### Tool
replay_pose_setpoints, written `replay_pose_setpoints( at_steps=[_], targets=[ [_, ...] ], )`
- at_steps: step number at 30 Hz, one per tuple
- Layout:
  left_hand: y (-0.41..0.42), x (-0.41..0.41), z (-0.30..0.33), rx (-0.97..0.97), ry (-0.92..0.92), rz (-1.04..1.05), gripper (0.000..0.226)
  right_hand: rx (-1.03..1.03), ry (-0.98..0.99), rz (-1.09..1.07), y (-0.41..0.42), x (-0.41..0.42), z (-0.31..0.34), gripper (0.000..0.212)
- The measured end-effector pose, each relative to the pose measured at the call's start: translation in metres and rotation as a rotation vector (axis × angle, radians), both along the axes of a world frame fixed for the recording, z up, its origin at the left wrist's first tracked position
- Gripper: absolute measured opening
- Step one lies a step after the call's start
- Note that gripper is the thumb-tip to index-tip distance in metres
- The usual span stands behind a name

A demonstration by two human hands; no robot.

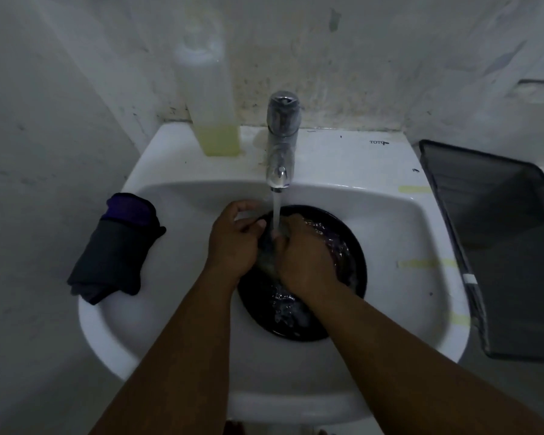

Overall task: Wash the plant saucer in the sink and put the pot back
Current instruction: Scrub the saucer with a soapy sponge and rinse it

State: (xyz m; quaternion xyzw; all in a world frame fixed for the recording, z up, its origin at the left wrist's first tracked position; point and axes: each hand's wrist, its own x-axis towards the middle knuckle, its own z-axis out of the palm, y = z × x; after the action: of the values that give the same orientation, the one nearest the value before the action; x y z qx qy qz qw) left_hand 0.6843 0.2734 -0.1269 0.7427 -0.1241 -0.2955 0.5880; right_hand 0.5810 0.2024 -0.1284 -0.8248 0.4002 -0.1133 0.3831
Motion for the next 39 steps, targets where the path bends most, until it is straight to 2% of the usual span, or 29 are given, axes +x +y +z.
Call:
replay_pose_setpoints(
  at_steps=[1, 3, 6, 8, 10, 12, 15, 19, 24, 26, 28, 31, 33, 35, 39],
  targets=[
    [0.000, 0.001, 0.001, -0.032, 0.012, 0.008, 0.027, -0.007, 0.015, 0.091, 0.007, 0.000, -0.002, 0.023],
    [0.001, 0.004, 0.002, -0.060, 0.002, 0.009, 0.027, -0.066, 0.172, 0.219, 0.014, -0.010, -0.005, 0.037],
    [0.002, 0.007, 0.002, -0.075, -0.032, -0.009, 0.023, -0.263, 0.395, 0.208, 0.006, -0.031, -0.007, 0.042],
    [0.002, 0.005, 0.004, -0.075, 0.018, -0.028, 0.021, -0.278, 0.324, 0.055, -0.006, -0.033, -0.008, 0.034],
    [0.003, 0.002, 0.004, -0.062, 0.048, -0.057, 0.018, -0.270, 0.119, -0.094, -0.013, -0.022, -0.012, 0.023],
    [0.002, -0.001, 0.004, -0.040, 0.031, -0.068, 0.011, -0.259, 0.009, -0.125, -0.009, -0.008, -0.015, 0.022],
    [0.001, -0.001, 0.002, -0.020, 0.033, -0.055, 0.013, -0.341, 0.109, 0.039, 0.019, -0.002, -0.023, 0.036],
    [0.005, 0.006, 0.002, -0.029, 0.066, -0.022, 0.015, -0.468, 0.180, 0.171, 0.024, -0.019, -0.033, 0.044],
    [0.002, 0.005, 0.004, -0.086, 0.108, -0.031, 0.006, -0.487, 0.182, -0.078, -0.002, -0.005, -0.025, 0.042],
    [0.002, 0.006, 0.006, -0.091, 0.103, -0.005, 0.009, -0.539, 0.127, 0.027, 0.010, 0.002, -0.023, 0.041],
    [0.004, 0.008, 0.008, -0.089, 0.083, 0.026, 0.010, -0.636, 0.078, 0.253, 0.023, -0.004, -0.024, 0.041],
    [0.012, 0.013, 0.012, -0.126, 0.066, 0.055, 0.009, -0.710, 0.089, 0.450, 0.018, -0.019, -0.027, 0.041],
    [0.016, 0.019, 0.014, -0.159, 0.058, 0.065, 0.007, -0.678, 0.115, 0.404, 0.011, -0.025, -0.023, 0.039],
    [0.019, 0.023, 0.016, -0.198, 0.028, 0.091, 0.004, -0.658, 0.108, 0.267, 0.004, -0.028, -0.012, 0.038],
    [0.017, 0.026, 0.020, -0.261, -0.016, 0.128, 0.009, -0.635, -0.064, -0.045, -0.017, -0.024, 0.029, 0.032]
  ],
)
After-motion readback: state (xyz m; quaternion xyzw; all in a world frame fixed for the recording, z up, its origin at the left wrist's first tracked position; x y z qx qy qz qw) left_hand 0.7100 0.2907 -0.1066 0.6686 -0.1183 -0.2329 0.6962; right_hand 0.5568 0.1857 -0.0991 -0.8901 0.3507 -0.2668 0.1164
